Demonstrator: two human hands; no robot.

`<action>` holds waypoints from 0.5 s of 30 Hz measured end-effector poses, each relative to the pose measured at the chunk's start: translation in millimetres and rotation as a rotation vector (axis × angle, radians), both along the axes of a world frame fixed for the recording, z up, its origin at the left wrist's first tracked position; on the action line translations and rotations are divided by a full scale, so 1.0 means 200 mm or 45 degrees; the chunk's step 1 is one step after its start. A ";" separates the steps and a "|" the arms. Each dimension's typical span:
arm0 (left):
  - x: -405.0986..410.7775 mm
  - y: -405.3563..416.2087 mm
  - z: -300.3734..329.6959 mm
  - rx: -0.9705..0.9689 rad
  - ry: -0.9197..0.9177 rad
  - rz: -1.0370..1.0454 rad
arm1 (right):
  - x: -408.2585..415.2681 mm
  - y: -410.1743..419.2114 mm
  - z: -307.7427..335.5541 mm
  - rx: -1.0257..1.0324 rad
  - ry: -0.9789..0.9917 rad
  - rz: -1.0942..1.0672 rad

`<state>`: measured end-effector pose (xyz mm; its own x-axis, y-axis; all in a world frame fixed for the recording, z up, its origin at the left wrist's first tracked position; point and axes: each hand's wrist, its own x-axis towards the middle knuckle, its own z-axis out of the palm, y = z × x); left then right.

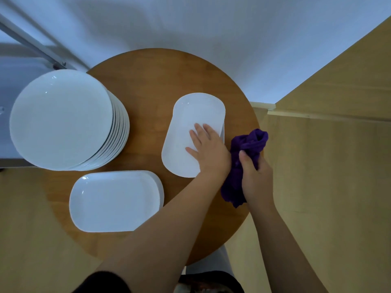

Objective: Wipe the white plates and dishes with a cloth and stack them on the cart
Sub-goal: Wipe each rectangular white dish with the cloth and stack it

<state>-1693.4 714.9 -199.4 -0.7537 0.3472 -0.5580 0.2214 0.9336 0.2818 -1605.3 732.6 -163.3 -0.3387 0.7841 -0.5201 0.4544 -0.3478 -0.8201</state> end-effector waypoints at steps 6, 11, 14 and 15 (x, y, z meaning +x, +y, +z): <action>0.04 0.10 -0.06 -0.033 -0.046 0.157 | 0.06 0.02 -0.05 -0.039 -0.067 -0.053; -0.02 0.10 -0.04 0.045 -0.152 0.207 | 0.07 0.01 -0.04 -0.009 -0.080 0.012; -0.08 0.04 0.00 0.168 -0.263 0.216 | 0.06 0.00 -0.03 -0.019 -0.060 0.013; -0.09 -0.01 0.02 0.236 -0.286 0.221 | 0.06 0.00 -0.02 -0.018 -0.050 0.021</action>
<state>-1712.4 713.3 -195.6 -0.6757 0.3354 -0.6564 -0.0236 0.8801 0.4741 -1594.0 732.7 -167.4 -0.3307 0.7709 -0.5444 0.4916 -0.3516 -0.7967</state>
